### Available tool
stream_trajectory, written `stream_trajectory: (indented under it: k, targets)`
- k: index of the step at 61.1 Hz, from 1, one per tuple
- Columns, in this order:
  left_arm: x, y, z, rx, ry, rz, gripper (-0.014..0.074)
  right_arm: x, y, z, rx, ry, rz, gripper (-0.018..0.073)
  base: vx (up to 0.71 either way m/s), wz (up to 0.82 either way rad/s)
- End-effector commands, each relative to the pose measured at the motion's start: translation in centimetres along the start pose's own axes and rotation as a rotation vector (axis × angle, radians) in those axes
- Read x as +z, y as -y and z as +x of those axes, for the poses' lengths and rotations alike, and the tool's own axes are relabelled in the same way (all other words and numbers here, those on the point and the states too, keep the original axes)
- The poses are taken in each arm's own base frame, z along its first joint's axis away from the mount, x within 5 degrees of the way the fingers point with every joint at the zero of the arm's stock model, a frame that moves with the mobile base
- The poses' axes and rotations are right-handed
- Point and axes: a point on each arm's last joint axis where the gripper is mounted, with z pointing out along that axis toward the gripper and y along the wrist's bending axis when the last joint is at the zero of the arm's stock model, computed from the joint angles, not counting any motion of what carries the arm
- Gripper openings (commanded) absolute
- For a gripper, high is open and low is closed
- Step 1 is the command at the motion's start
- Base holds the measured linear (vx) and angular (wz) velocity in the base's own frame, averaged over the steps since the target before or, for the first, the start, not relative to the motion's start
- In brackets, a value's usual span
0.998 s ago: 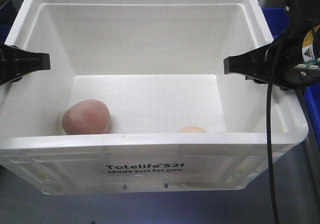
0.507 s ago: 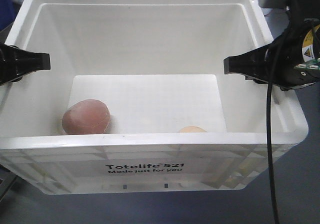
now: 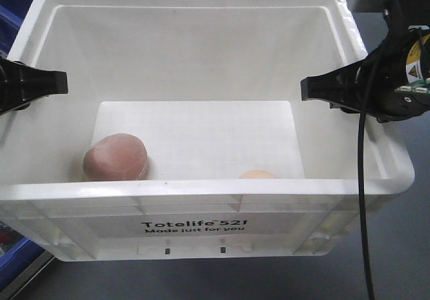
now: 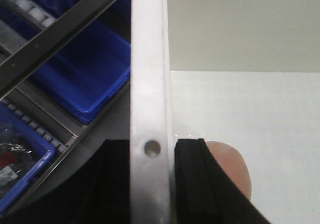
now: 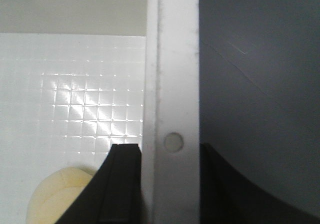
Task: Place moving items into box and shelve
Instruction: 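Hold the tote steady with both grippers as the base aligns with the shelf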
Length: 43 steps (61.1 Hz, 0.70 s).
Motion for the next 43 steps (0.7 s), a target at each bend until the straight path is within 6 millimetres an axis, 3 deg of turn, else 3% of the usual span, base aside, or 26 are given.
stream_trajectory:
  k: [1,43]
  targets:
    - [-1.76,-0.2,-2.02,0.029,0.18,0.029,0.0095,-2.11,0.92,-1.46,-0.007,0.15,0.007,0.0085,0.16,0.65]
    - [-1.76,-0.2,-2.02,0.029,0.18,0.029,0.0095,-2.11,0.93,-1.45,-0.007,0.149,0.007,0.0085,0.15,0.57]
